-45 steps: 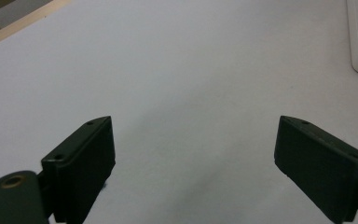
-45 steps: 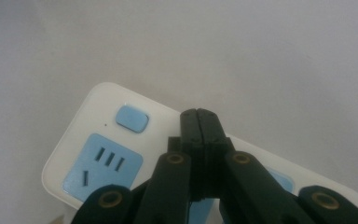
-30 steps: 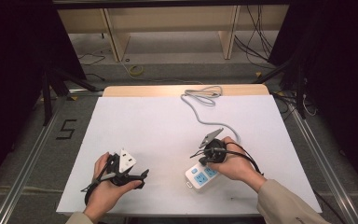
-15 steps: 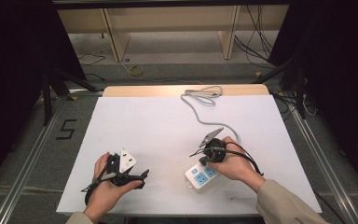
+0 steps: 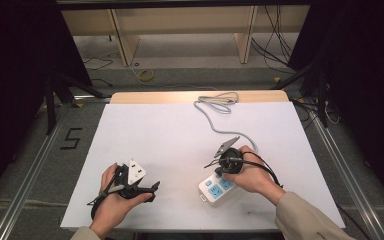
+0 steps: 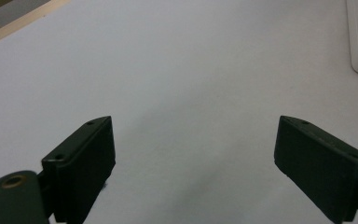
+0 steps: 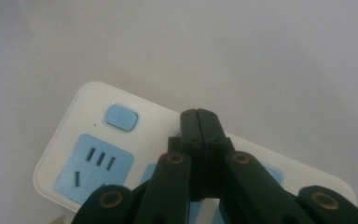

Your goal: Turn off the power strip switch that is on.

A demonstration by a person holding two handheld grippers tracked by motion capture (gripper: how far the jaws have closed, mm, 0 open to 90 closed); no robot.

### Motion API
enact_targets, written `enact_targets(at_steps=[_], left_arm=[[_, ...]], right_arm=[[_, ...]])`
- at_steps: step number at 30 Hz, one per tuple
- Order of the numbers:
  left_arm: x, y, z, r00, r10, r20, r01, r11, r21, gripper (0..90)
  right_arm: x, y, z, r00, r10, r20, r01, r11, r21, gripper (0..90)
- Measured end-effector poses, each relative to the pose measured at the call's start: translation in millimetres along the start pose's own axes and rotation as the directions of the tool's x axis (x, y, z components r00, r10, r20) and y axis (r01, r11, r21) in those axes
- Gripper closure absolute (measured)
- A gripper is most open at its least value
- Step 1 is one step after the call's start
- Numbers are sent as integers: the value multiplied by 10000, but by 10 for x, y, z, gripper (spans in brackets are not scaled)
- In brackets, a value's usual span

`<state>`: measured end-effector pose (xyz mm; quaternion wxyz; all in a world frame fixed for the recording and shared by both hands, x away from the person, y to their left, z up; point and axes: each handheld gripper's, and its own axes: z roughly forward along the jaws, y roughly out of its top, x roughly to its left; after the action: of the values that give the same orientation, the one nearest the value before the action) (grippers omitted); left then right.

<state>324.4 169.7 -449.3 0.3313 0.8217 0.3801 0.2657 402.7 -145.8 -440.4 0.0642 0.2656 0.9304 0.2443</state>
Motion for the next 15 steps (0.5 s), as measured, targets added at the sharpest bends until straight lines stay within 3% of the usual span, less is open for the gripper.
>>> enact_targets(at_steps=[15], left_arm=[[-6,4,3,10000,38,-20,-38,10000,27,121]], right_arm=[[-4,-4,7,10000,31,9,-31,10000,4,900]])
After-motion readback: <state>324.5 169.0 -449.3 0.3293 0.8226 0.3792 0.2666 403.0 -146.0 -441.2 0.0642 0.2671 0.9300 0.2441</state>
